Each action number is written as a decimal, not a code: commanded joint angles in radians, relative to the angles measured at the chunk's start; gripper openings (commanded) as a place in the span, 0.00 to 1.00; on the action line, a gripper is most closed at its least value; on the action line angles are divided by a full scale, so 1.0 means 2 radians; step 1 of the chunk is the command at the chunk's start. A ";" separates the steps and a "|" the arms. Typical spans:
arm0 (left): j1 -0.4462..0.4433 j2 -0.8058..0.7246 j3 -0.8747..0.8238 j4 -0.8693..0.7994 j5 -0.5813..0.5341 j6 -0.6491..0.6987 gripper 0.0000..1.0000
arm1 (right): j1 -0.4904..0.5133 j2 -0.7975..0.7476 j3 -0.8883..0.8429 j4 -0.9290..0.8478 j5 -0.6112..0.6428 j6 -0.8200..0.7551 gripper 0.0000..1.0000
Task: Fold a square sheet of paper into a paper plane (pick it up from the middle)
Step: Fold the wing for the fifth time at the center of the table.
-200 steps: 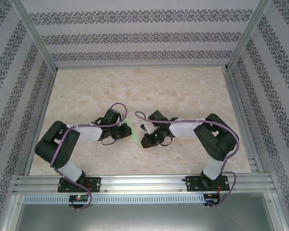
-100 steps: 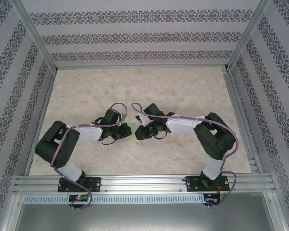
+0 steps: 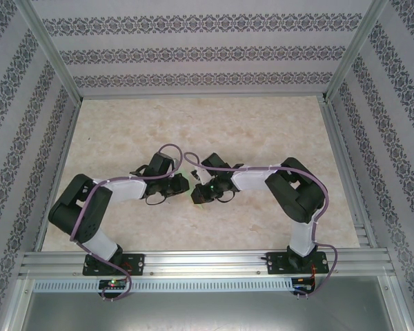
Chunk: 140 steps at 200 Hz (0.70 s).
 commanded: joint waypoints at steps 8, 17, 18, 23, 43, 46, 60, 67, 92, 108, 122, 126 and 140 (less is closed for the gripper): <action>0.004 -0.037 0.021 -0.039 -0.035 0.043 0.17 | -0.002 0.013 -0.021 -0.014 0.025 0.005 0.08; 0.006 -0.041 0.021 -0.046 -0.041 0.048 0.17 | -0.002 0.014 -0.021 -0.014 0.025 0.005 0.07; 0.007 -0.042 0.021 -0.047 -0.042 0.049 0.17 | -0.003 0.014 -0.021 -0.014 0.025 0.005 0.07; 0.010 -0.042 0.021 -0.050 -0.043 0.052 0.17 | -0.003 0.014 -0.020 -0.014 0.025 0.005 0.07; 0.019 -0.043 0.017 -0.050 -0.045 0.058 0.17 | -0.005 0.015 -0.021 -0.013 0.026 0.007 0.08; 0.020 -0.044 0.016 -0.050 -0.045 0.060 0.17 | -0.005 0.016 -0.021 -0.012 0.026 0.007 0.08; 0.025 -0.041 0.015 -0.047 -0.044 0.064 0.17 | -0.005 0.017 -0.021 -0.012 0.027 0.008 0.08; 0.028 -0.039 0.015 -0.046 -0.042 0.066 0.17 | -0.004 0.017 -0.020 -0.011 0.027 0.008 0.08; 0.037 -0.029 0.013 -0.034 -0.039 0.076 0.17 | -0.005 0.019 -0.021 -0.010 0.026 0.011 0.08; 0.042 -0.017 0.017 -0.029 -0.032 0.083 0.17 | -0.005 0.019 -0.021 -0.009 0.025 0.011 0.08; 0.044 -0.005 0.018 -0.023 -0.028 0.086 0.17 | -0.005 0.019 -0.021 -0.009 0.024 0.011 0.08; 0.044 0.000 0.017 -0.021 -0.026 0.087 0.17 | -0.005 0.019 -0.021 -0.008 0.024 0.011 0.08; 0.046 0.010 0.014 -0.009 -0.022 0.089 0.17 | -0.005 0.019 -0.023 -0.007 0.023 0.012 0.08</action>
